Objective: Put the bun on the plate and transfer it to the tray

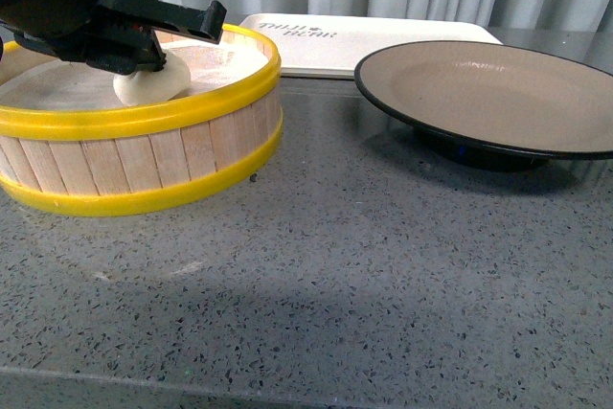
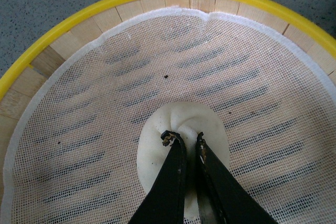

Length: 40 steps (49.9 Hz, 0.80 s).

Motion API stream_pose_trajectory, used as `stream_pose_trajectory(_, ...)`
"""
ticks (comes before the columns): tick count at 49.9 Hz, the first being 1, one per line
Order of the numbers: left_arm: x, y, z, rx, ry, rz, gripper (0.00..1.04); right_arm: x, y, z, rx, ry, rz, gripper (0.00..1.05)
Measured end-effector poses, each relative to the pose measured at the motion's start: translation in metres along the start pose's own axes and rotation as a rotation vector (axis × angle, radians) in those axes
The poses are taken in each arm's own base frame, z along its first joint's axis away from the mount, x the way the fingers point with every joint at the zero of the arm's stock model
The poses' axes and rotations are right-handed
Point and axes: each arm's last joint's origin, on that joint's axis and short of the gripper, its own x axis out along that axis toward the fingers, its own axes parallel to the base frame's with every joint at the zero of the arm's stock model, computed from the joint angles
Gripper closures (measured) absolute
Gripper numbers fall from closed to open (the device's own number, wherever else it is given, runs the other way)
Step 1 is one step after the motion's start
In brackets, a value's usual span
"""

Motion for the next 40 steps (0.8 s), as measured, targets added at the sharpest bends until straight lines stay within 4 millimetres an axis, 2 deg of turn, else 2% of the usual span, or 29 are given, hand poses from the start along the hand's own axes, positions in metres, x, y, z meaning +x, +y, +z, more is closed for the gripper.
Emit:
stream_pose_trajectory(8, -0.010, -0.004, 0.018, 0.006, -0.039, -0.017, 1.01, 0.000, 0.000, 0.000, 0.000, 0.000, 0.000, 0.08)
stream_pose_trajectory(15, -0.028, -0.022, 0.051, 0.031, -0.124, -0.056, 1.01, 0.000, 0.000, 0.000, 0.000, 0.000, 0.000, 0.08)
stream_pose_trajectory(20, -0.042, -0.048, 0.081, 0.070, -0.204, -0.111, 1.01, 0.000, 0.000, 0.000, 0.000, 0.000, 0.000, 0.08)
stream_pose_trajectory(24, -0.046, -0.065, 0.092, 0.093, -0.234, -0.143, 1.01, 0.000, 0.000, 0.000, 0.000, 0.000, 0.000, 0.08)
stream_pose_trajectory(27, -0.045, -0.088, 0.099, 0.128, -0.249, -0.182, 1.01, 0.000, 0.000, 0.000, 0.000, 0.000, 0.000, 0.08)
stream_pose_trajectory(31, -0.039, -0.120, 0.100, 0.180, -0.247, -0.241, 1.01, 0.000, 0.000, 0.000, 0.000, 0.000, 0.000, 0.08)
stream_pose_trajectory(36, -0.027, -0.158, 0.091, 0.243, -0.216, -0.300, 1.01, 0.000, 0.000, 0.000, 0.000, 0.000, 0.000, 0.08)
stream_pose_trajectory(40, -0.018, -0.179, 0.083, 0.281, -0.196, -0.321, 1.01, 0.000, 0.000, 0.000, 0.000, 0.000, 0.000, 0.08)
